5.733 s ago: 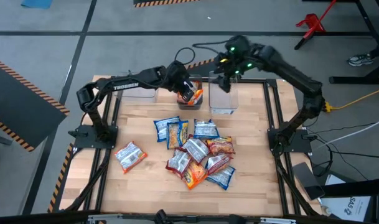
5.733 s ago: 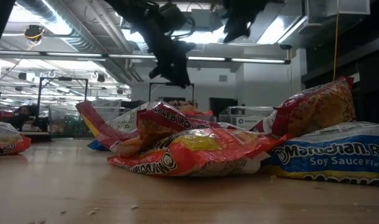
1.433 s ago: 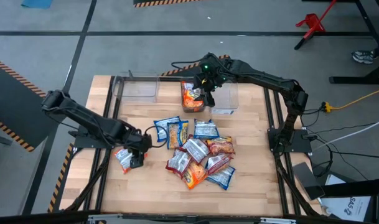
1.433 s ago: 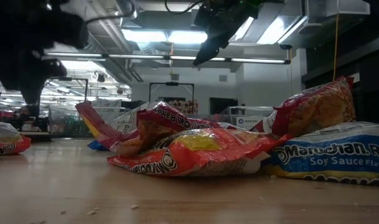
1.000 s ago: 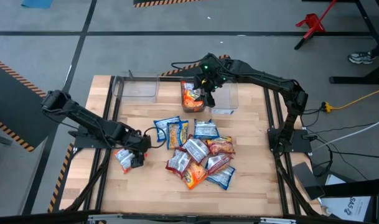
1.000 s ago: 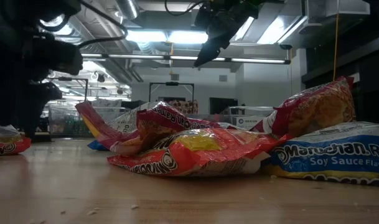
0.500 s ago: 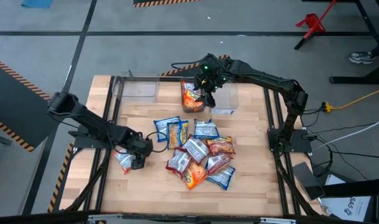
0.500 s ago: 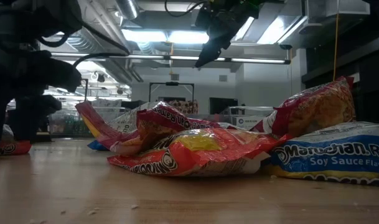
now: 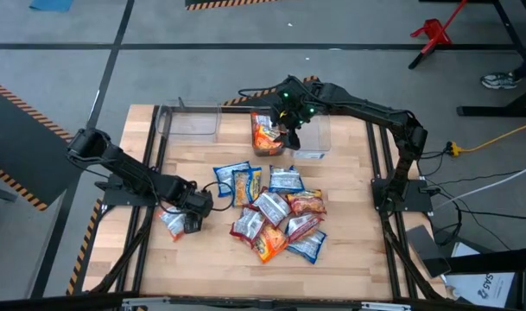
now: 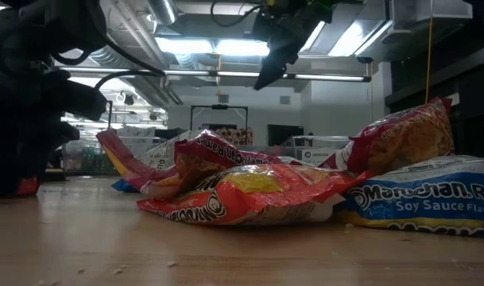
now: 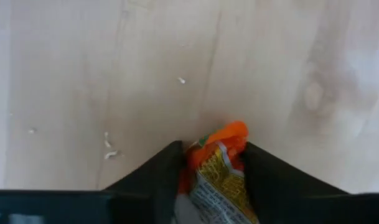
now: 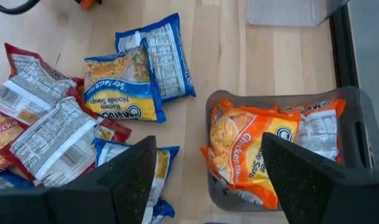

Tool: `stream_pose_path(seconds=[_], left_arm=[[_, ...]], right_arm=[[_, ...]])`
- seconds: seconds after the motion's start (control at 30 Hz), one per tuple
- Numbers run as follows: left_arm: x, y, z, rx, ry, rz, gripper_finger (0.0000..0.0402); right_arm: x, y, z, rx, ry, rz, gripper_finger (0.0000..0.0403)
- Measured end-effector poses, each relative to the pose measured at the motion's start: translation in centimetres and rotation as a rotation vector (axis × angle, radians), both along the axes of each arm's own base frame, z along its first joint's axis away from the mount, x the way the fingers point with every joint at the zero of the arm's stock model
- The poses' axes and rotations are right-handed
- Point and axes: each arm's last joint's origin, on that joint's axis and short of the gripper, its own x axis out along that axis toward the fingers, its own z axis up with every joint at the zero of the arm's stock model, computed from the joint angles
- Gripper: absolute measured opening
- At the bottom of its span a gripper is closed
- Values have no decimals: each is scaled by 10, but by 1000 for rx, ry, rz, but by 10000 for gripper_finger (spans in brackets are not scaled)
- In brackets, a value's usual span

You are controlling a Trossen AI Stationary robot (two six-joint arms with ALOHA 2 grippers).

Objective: Sort Maruchan noodles
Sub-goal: Put the orange noodle pack into the black bin

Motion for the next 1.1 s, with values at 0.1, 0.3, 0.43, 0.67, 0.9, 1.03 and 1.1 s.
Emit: stream_pose_path(seconds=[0.1,0.3,0.43,0.67,0.9,1.03,1.1], left_arm=[[-1,1,0,16,3,12,113],[0,1,1,13,14,85,22],[8,1,9,2,-8,128,12],[28,6,33,8,-74,200,5],[51,21,74,159,-185,278,5],[62,35,97,243,-232,301,5],[67,44,109,293,-262,315,5]], right_arm=[[-1,0,-1,5,11,0,278],[-1,1,-1,19,17,-16,278],[-1,1,-1,22,16,-14,278],[-1,2,0,64,-8,19,278],[0,5,1,156,-51,85,278],[1,7,3,209,-85,124,278],[2,7,4,223,-103,134,278]])
